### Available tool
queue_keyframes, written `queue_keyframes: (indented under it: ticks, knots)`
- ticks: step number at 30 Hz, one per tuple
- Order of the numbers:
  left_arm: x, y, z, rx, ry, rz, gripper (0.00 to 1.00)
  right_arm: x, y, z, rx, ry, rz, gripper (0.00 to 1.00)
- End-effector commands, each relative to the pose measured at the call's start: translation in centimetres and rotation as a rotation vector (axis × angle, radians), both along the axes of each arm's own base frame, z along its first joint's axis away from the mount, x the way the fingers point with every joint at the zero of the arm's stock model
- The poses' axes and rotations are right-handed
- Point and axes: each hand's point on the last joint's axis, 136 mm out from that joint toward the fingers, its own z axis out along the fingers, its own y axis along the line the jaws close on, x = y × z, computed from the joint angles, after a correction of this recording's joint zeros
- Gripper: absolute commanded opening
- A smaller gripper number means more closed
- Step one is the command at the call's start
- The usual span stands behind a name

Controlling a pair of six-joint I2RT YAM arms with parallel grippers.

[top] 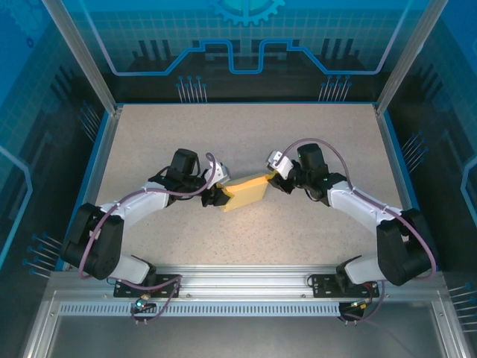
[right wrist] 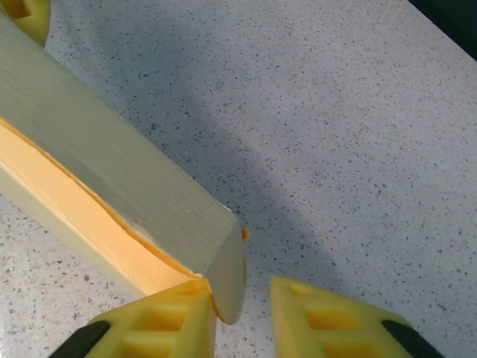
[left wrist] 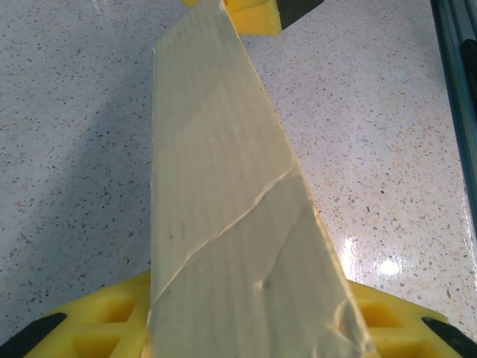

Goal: Fold the paper box

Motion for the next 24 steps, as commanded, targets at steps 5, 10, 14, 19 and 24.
queue_keyframes:
  ticks: [5,10,14,19,24]
  knots:
    - [0.6,-0.1,0.8,-0.001,-0.011,-0.008,0.36,1.4,0.2,1.7,0.003,0.004,-0.057,0.12]
    - [1.3,0.3,-0.1,0.055,-0.012,0.023,0.37,1.0,0.1,1.7,-0.005,0.060,-0.148,0.09]
    - [1.8,0.6,-0.7,0.097,0.001,0.046,0.39,0.3,0.2,1.7,-0.001,0.080,-0.210,0.08]
    - [1.9,0.9,-1.7,0.154,0.021,0.060,0.41,-0.5,0.9,1.9,0.044,0.105,-0.272,0.07]
    - [2.0,1.0,-2.7,0.197,0.033,0.069,0.47,-0.6,1.3,1.2,0.051,0.136,-0.322,0.06]
